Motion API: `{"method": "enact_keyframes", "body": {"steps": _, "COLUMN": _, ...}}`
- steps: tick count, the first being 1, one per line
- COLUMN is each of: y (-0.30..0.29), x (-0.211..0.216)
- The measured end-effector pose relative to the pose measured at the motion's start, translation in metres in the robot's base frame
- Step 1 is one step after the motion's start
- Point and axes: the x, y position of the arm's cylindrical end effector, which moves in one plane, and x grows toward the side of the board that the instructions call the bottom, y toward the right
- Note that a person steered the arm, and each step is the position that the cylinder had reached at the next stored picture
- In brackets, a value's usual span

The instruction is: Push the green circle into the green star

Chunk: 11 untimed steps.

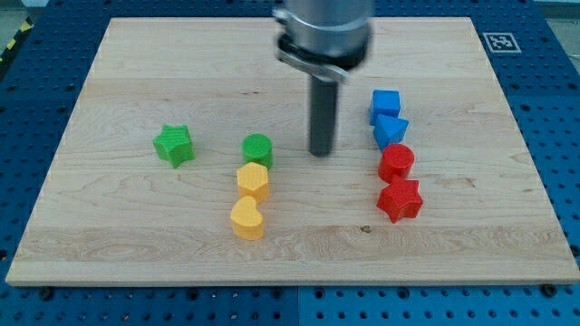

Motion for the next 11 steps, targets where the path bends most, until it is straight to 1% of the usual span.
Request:
{"method": "enact_keyframes", "body": {"steps": 1, "y": 0.008, "x": 0.017}}
{"method": "enact_keyframes", "body": {"steps": 2, "y": -0.025, "x": 0.009}}
{"method": "enact_keyframes", "body": {"steps": 3, "y": -0.073, "x": 0.008}}
{"method": "enact_keyframes", "body": {"steps": 4, "y": -0.104, "x": -0.003}}
{"method": "enact_keyframes", "body": {"steps": 5, "y": -0.103, "x": -0.024}}
{"method": "enact_keyframes", "body": {"steps": 6, "y": -0.084, "x": -0.037}}
{"method": "enact_keyframes", "body": {"steps": 7, "y": -0.094, "x": -0.039}}
{"method": "enact_keyframes", "body": {"steps": 8, "y": -0.121, "x": -0.036}}
{"method": "enact_keyframes", "body": {"steps": 9, "y": -0.134, "x": -0.036}}
{"method": "enact_keyframes", "body": {"steps": 10, "y": -0.138, "x": -0.045}}
{"method": "enact_keyframes", "body": {"steps": 11, "y": -0.12, "x": -0.057}}
